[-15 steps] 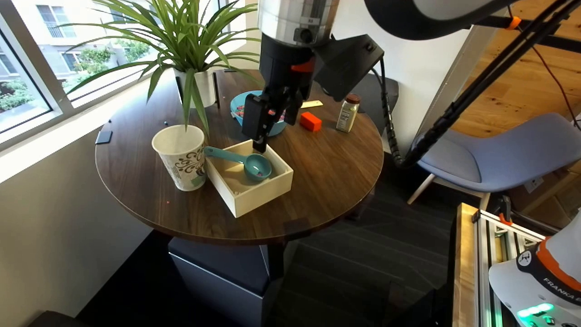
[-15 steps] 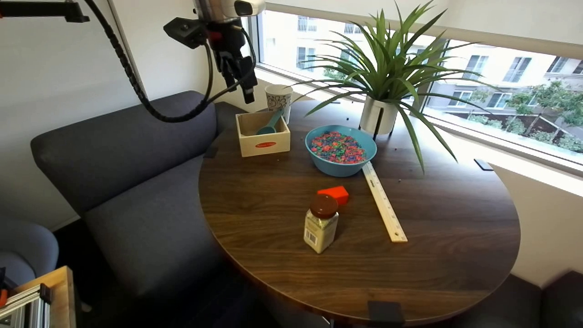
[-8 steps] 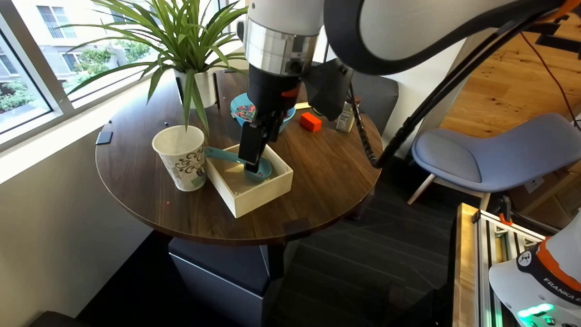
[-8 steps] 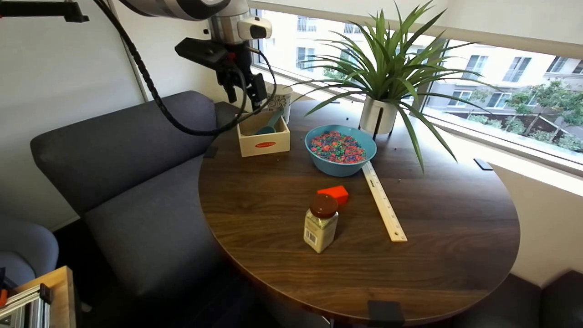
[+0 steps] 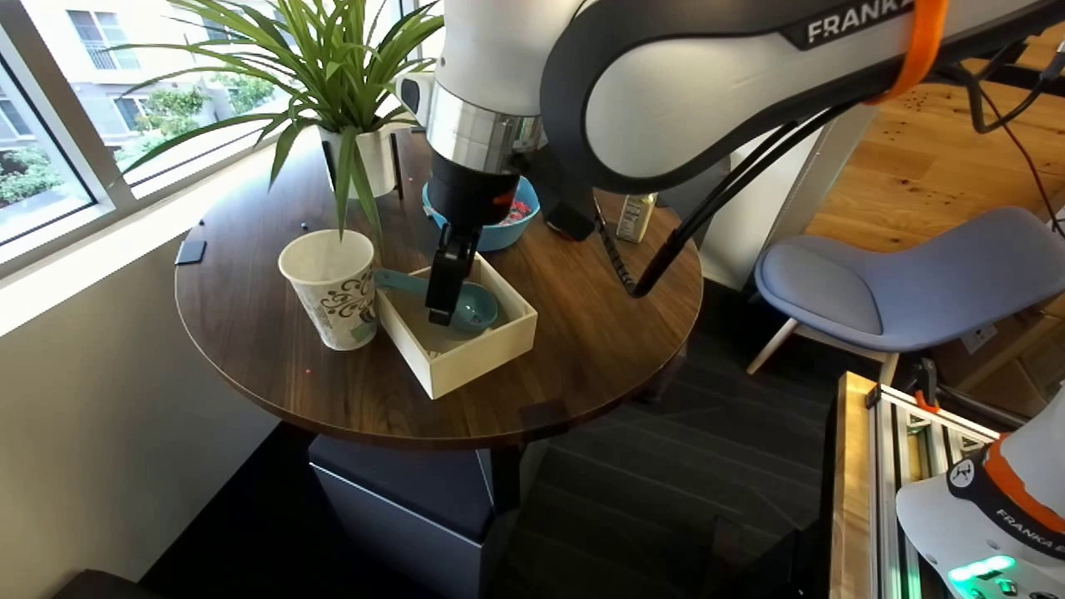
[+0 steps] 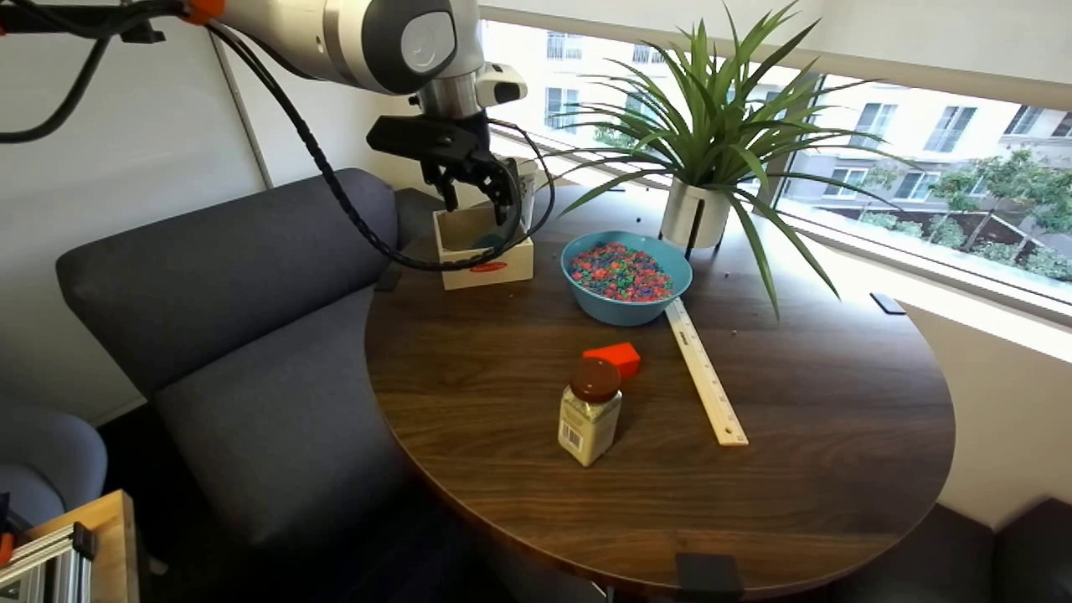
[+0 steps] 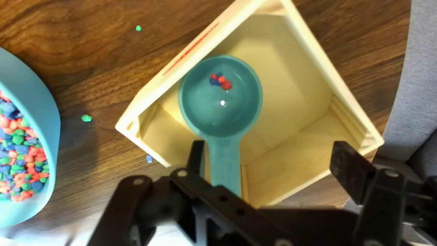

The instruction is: Put the blue measuring cup in the coffee cup

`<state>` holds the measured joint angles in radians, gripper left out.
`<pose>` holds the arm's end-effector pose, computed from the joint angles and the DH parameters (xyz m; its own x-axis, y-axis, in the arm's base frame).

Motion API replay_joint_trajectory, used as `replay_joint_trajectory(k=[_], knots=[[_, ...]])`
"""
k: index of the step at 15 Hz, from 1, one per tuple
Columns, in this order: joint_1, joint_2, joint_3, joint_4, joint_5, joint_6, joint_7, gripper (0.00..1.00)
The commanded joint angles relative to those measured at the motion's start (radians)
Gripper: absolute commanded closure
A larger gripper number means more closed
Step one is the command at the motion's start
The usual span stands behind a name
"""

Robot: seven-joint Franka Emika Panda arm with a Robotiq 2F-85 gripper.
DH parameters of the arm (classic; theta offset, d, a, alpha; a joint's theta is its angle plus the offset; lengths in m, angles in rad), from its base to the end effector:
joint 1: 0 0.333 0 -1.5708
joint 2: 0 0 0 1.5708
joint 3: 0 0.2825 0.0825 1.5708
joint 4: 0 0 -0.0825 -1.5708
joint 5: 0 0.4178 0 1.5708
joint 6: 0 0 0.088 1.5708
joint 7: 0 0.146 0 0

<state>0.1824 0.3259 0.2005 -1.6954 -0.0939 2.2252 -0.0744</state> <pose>0.6511 0.2473 0.3455 0.8616 0.4634 0.2071 0.4665 -0.8837 0.0365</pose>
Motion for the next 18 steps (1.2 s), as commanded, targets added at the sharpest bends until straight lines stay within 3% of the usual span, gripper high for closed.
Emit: replay_joint_trajectory(k=[1, 6, 11, 12, 14, 18], knots=[[0.003, 0.025, -0.013, 0.017, 0.017, 0.028, -0.014, 0.10], [0.010, 0.049, -0.031, 0.023, 0.002, 0.048, 0.015, 0.15], [0.010, 0.076, -0.033, 0.036, 0.011, 0.061, 0.024, 0.30], [0.011, 0.081, -0.033, 0.039, 0.011, 0.061, 0.026, 0.50], [0.009, 0.083, -0.035, 0.040, 0.012, 0.065, 0.028, 0.56], [0.008, 0.086, -0.040, 0.041, 0.010, 0.073, 0.028, 0.88]])
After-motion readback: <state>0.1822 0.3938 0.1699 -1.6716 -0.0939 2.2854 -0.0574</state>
